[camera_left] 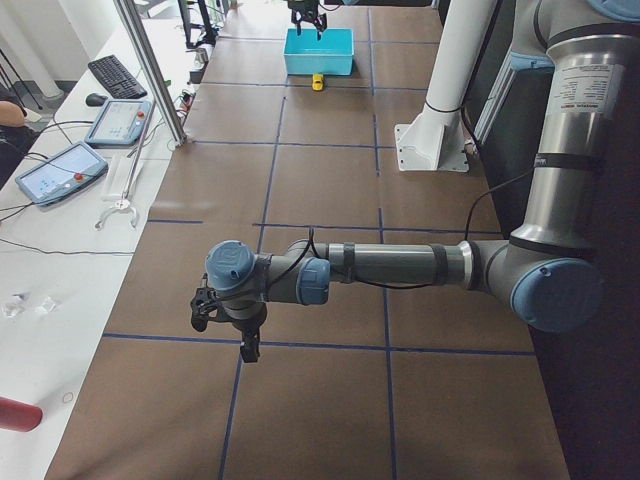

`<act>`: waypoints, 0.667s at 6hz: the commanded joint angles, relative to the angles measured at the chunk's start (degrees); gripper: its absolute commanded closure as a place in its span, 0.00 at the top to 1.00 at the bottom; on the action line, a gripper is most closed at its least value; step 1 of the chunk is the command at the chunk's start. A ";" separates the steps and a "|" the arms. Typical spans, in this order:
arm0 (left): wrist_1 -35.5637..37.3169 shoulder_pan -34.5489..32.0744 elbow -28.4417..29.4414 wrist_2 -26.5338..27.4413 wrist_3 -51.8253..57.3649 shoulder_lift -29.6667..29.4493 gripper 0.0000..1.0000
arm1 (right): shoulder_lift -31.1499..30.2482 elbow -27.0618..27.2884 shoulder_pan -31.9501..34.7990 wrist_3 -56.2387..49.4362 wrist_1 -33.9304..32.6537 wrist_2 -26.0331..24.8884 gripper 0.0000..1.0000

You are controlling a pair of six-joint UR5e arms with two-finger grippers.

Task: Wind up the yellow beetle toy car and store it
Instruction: 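Reach the right gripper down to the car beside the blue bin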

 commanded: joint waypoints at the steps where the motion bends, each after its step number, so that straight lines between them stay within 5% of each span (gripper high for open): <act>1: 0.09 0.00 0.00 -0.08 0.00 0.03 1.00 | -6.55 -5.82 -5.32 -4.51 16.33 -2.46 1.00; 2: 0.18 0.00 0.00 -0.17 0.00 0.03 1.00 | -6.84 -11.78 -5.34 -4.52 25.92 -2.29 1.00; 4: 0.18 0.00 0.00 -0.08 0.00 0.12 1.00 | -6.32 -15.45 -8.05 -5.04 30.59 -2.64 1.00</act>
